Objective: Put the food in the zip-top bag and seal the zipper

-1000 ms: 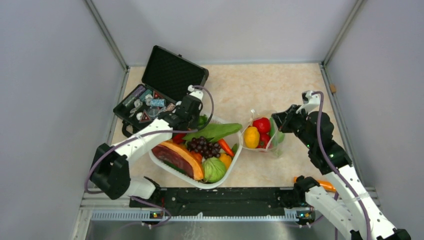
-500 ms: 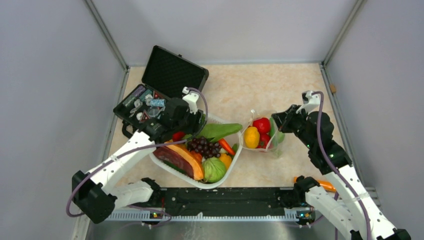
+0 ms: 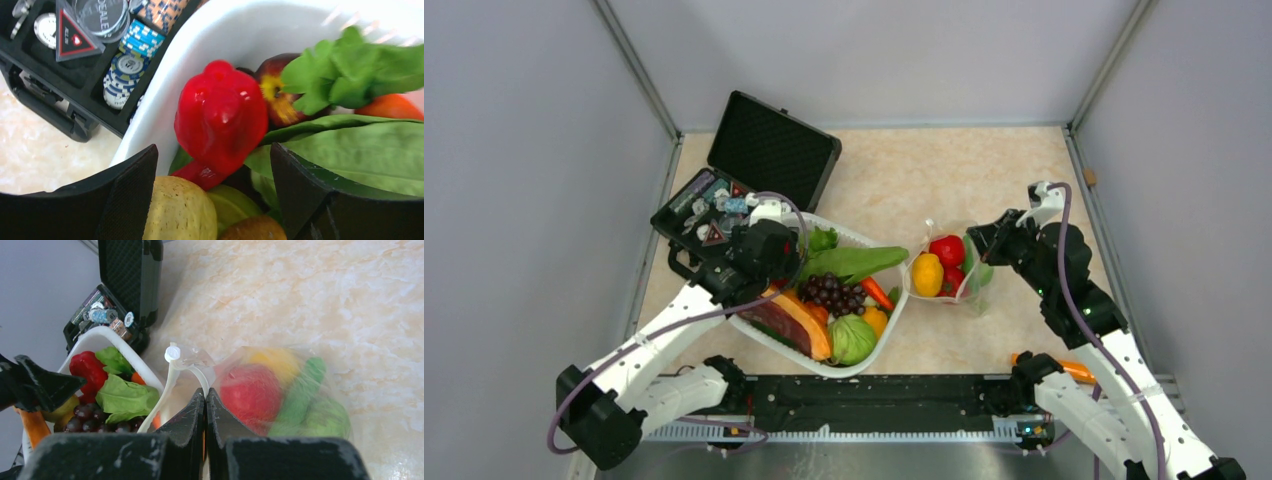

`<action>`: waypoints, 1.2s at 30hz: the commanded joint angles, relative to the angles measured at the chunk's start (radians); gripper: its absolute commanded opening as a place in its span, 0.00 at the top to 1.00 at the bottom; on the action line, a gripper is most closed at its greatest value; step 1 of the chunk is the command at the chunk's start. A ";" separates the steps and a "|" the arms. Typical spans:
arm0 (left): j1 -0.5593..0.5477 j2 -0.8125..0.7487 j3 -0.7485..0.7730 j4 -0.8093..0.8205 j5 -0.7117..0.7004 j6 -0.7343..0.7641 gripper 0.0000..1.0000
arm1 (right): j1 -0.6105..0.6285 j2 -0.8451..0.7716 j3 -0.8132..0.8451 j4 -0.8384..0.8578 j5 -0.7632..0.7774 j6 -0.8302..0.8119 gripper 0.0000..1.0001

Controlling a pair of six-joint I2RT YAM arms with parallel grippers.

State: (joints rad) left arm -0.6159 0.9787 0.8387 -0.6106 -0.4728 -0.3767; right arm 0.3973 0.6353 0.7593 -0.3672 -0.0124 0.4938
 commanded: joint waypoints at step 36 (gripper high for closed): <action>0.100 -0.091 -0.178 0.451 0.157 0.030 0.79 | 0.003 0.005 0.008 0.077 -0.020 0.012 1.00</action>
State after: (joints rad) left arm -0.5167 0.8898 0.6151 -0.1658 -0.3550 -0.3706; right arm 0.3973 0.6399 0.7593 -0.3653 -0.0212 0.4957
